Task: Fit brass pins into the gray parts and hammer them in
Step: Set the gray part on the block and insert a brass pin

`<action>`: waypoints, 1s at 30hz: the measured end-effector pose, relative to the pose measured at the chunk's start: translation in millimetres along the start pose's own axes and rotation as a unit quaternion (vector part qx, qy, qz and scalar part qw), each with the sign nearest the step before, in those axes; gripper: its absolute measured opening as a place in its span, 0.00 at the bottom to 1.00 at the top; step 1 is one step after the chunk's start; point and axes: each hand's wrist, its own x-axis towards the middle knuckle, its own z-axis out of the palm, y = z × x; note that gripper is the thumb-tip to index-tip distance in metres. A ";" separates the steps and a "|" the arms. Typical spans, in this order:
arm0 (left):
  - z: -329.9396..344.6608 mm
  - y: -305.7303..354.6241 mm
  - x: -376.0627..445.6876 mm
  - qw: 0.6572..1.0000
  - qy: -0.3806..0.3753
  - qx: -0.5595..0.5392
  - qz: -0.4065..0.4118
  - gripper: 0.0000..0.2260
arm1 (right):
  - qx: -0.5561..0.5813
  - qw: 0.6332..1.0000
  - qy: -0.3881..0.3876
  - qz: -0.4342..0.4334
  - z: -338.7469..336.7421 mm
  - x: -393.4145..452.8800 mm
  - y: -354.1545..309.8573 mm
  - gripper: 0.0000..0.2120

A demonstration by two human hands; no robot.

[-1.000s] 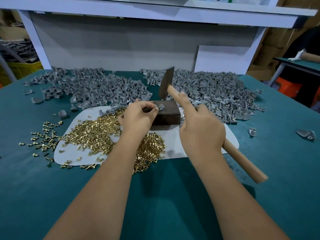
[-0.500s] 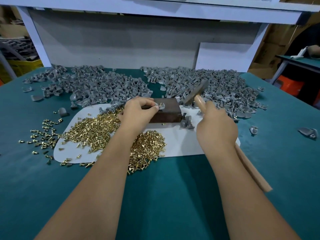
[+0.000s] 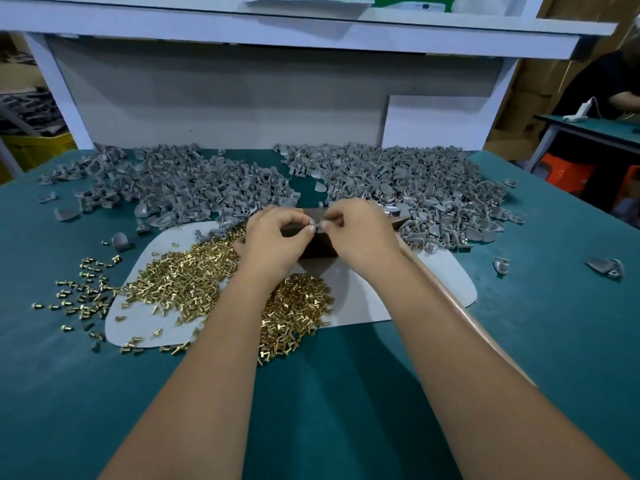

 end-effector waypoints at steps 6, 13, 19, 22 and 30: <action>1.8 -2.9 3.1 1.000 0.003 -0.010 0.007 0.10 | 0.043 0.998 0.030 0.027 5.6 2.4 -1.0 0.05; 2.6 -4.2 3.9 1.000 0.008 0.002 0.002 0.06 | 0.046 0.999 0.010 0.016 0.8 4.7 -9.2 0.06; 4.2 -5.3 4.5 1.000 0.017 0.006 0.008 0.06 | 0.081 0.996 0.012 0.041 5.3 6.2 -8.5 0.08; 4.7 -7.5 6.0 1.000 0.009 -0.017 0.022 0.09 | 0.108 0.992 0.045 0.048 11.8 4.6 -8.4 0.06; 6.0 -8.2 7.4 0.999 -0.002 -0.045 0.014 0.10 | 0.108 0.987 0.118 0.018 24.9 0.8 -8.3 0.05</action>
